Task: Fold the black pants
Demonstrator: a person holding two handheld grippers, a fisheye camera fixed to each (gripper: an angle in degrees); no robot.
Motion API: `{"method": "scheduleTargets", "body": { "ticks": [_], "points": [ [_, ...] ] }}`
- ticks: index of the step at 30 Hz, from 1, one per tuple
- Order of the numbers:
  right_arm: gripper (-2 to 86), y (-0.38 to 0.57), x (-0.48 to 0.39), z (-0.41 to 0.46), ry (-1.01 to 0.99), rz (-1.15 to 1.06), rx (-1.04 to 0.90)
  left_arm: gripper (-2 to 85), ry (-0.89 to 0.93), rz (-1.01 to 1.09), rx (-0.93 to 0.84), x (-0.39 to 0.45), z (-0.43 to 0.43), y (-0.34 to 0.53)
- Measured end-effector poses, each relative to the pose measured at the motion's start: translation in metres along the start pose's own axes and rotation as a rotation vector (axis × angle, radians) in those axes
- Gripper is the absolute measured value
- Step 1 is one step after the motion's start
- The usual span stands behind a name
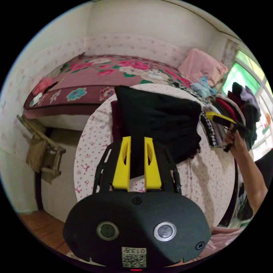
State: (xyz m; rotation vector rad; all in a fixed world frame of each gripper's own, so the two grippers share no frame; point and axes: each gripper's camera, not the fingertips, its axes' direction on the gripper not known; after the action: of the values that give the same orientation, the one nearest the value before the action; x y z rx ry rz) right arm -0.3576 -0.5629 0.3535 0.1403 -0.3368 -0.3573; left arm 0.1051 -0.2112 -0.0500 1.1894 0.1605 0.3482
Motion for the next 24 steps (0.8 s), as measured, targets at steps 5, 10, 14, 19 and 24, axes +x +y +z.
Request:
{"method": "scheduleTargets", "body": {
  "ticks": [5, 10, 14, 19, 24],
  "points": [
    [8.6, 0.038, -0.011, -0.002, 0.044, -0.105, 0.074, 3.8, -0.165, 0.105, 0.191, 0.038, 0.011, 0.048],
    [6.3, 0.059, -0.047, 0.025, 0.179, -0.27, 0.09, 0.5, -0.33, 0.234, 0.098, 0.103, 0.075, 0.06],
    [5.4, 0.064, -0.047, 0.055, 0.235, -0.191, -0.018, -0.2, -0.293, 0.18, -0.028, 0.118, 0.12, 0.062],
    [3.8, 0.069, -0.061, -0.043, 0.141, -0.225, 0.151, -0.3, -0.276, 0.183, 0.222, 0.155, 0.081, 0.103],
    [0.5, 0.159, -0.105, -0.135, 0.088, -0.29, 0.281, -0.3, -0.098, 0.329, 0.209, 0.248, 0.076, 0.204]
  ]
}}
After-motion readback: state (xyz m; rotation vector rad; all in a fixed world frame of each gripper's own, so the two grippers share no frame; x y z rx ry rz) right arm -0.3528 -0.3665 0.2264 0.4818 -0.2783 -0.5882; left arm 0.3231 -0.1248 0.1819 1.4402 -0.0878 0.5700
